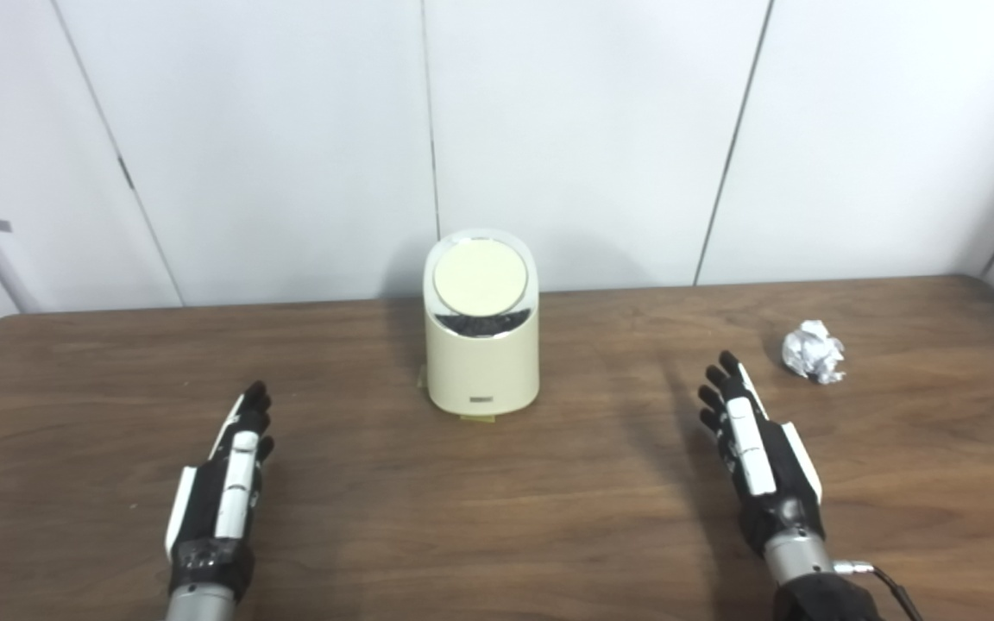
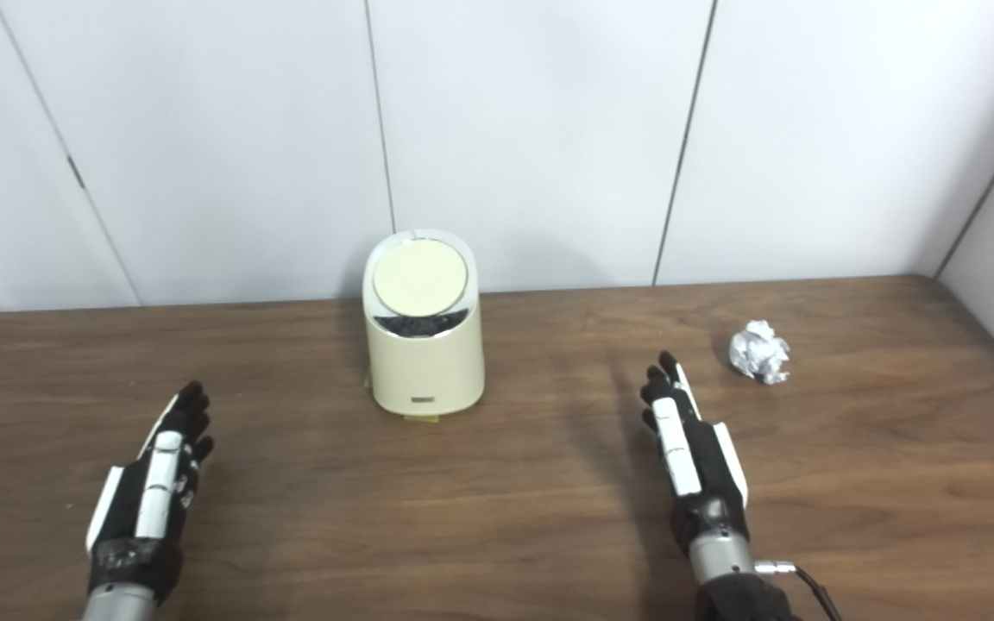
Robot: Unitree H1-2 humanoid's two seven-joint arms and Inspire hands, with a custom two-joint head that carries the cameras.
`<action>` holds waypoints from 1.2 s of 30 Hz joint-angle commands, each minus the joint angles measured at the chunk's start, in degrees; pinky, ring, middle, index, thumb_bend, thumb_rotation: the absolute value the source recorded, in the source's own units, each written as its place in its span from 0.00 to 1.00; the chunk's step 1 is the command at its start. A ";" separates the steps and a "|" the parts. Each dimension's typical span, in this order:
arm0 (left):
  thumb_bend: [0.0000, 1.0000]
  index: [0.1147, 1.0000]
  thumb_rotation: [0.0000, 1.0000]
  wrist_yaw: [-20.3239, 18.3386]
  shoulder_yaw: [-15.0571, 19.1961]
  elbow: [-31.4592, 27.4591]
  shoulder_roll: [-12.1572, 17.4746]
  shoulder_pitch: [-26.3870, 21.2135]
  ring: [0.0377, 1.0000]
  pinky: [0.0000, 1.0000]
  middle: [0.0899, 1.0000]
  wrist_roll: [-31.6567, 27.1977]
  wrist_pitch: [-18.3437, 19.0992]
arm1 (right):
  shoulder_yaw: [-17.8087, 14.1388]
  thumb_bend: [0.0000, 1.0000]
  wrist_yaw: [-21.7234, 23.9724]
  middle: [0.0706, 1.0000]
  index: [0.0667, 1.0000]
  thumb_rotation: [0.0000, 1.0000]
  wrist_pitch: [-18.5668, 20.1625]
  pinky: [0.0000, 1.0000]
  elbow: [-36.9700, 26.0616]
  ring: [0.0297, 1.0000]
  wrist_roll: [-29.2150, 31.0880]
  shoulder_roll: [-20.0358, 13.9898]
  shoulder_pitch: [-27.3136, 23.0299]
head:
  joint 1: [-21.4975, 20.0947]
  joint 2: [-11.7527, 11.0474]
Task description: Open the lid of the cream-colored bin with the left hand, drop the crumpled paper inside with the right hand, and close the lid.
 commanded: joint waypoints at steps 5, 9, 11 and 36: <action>0.51 1.00 0.87 -0.54 -0.01 -1.27 0.80 -1.24 1.00 1.00 0.98 -0.46 -1.48 | 0.04 0.61 -0.34 0.96 0.97 0.91 -1.11 0.94 -2.20 0.95 -0.15 0.66 -1.77 | 0.19 0.10; 0.51 1.00 0.88 -0.25 -0.12 -1.72 0.68 -1.29 1.00 1.00 0.98 -0.28 -0.76 | 0.11 0.62 -0.27 0.96 0.97 0.93 -0.82 0.94 -2.59 0.95 -0.38 0.56 -1.75 | 0.67 0.16; 0.50 1.00 0.89 -0.30 -0.21 -1.71 0.58 -1.29 1.00 1.00 0.98 -0.38 -0.96 | 0.05 0.62 -0.22 0.96 0.97 0.93 -0.69 0.94 -2.59 0.95 -0.44 0.40 -1.73 | 1.06 0.28; 0.50 1.00 0.84 0.24 -1.16 -0.11 -0.13 -2.04 1.00 1.00 0.97 0.40 -1.25 | -0.22 0.58 1.52 0.97 0.98 0.89 -2.30 0.94 -0.30 0.95 0.93 -1.09 -1.81 | 6.85 0.22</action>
